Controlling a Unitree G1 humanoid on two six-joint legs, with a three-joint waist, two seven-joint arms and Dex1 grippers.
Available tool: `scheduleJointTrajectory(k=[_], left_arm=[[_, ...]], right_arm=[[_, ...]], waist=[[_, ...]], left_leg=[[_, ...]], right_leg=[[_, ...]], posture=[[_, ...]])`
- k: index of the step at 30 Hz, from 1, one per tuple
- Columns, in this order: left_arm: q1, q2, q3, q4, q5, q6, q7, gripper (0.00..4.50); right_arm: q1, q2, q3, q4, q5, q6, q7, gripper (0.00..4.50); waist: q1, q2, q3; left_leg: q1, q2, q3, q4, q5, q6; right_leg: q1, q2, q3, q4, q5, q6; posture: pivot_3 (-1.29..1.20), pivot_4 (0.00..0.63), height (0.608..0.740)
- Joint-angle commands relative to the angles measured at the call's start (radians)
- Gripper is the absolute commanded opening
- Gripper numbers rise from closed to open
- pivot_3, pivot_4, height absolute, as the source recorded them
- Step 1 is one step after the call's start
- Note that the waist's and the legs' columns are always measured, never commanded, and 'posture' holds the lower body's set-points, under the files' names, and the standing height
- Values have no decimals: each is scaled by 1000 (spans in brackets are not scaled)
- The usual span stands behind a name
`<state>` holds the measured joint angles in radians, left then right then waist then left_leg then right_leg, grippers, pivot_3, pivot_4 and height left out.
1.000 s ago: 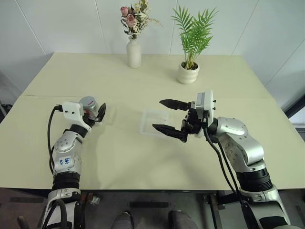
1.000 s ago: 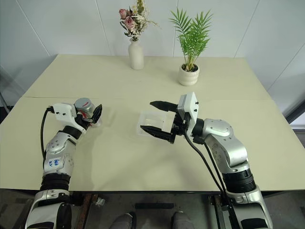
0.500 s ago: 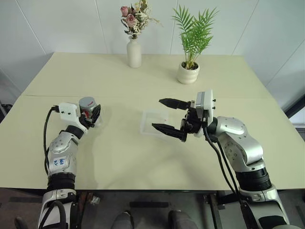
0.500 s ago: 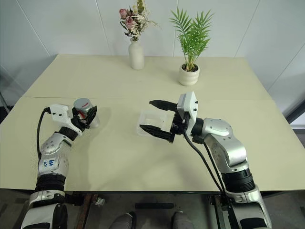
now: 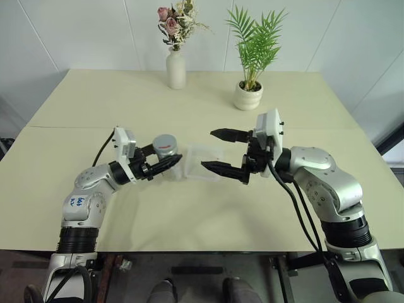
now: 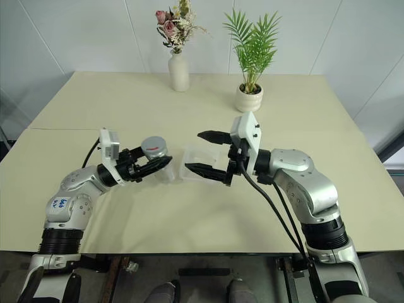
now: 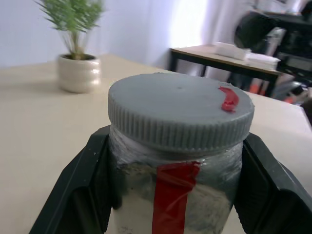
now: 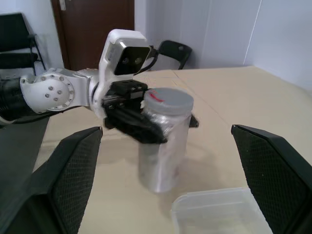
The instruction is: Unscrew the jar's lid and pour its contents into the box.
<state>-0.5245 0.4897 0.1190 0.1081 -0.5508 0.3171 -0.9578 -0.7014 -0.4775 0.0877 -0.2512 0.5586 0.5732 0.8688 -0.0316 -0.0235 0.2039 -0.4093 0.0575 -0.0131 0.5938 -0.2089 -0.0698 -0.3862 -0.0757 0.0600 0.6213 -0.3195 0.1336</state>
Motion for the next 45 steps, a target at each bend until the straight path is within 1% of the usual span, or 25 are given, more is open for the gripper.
scheduleJointTrajectory(k=[1,6,8,12,17,22,30,45], left_arm=[[-26,4,-29,-42,6,-2,-31,2744],[-52,-21,-42,-14,52,-33,14,2744],[-57,-30,-43,-10,63,-41,24,2744],[-64,-55,-47,-10,78,-58,48,2744],[-57,-71,-55,-23,85,-55,58,2744],[-54,-84,-60,-34,88,-55,69,2744],[-50,-101,-64,-49,95,-60,99,2744],[-56,-117,-67,-58,105,-52,121,2744]], right_arm=[[-49,26,34,-54,-22,86,-92,4500],[-78,68,72,-102,-29,234,-208,4500],[-81,81,79,-113,-31,270,-238,4500],[-92,145,71,-118,-25,345,-329,4500],[-107,221,70,-104,-42,371,-415,4500],[-114,255,78,-68,-89,354,-479,4500],[-117,297,76,-41,-144,352,-539,4500],[-120,349,65,-21,-163,344,-561,4500]], waist=[[1,0,0],[4,0,0],[4,0,0],[3,0,0],[2,0,0],[3,0,0],[2,0,0],[2,0,0]], left_leg=[[-1,0,0,0,0,0],[-13,1,0,3,1,-1],[-13,1,-1,3,1,-1],[-13,1,0,3,1,-1],[-13,1,-1,3,1,-1],[-13,1,-1,3,1,-1],[-13,2,-1,3,1,-1],[-13,3,-1,3,1,-1]], right_leg=[[-1,0,0,0,0,0],[-13,1,0,5,0,0],[-13,1,0,4,0,0],[-13,1,0,5,0,0],[-13,2,0,6,0,0],[-13,2,0,5,0,0],[-13,3,0,6,0,0],[-13,4,0,6,0,0]], posture=[[0,150,740],[0,150,740],[0,150,740],[0,150,740],[0,150,740],[0,150,740],[0,150,740],[0,150,740]])
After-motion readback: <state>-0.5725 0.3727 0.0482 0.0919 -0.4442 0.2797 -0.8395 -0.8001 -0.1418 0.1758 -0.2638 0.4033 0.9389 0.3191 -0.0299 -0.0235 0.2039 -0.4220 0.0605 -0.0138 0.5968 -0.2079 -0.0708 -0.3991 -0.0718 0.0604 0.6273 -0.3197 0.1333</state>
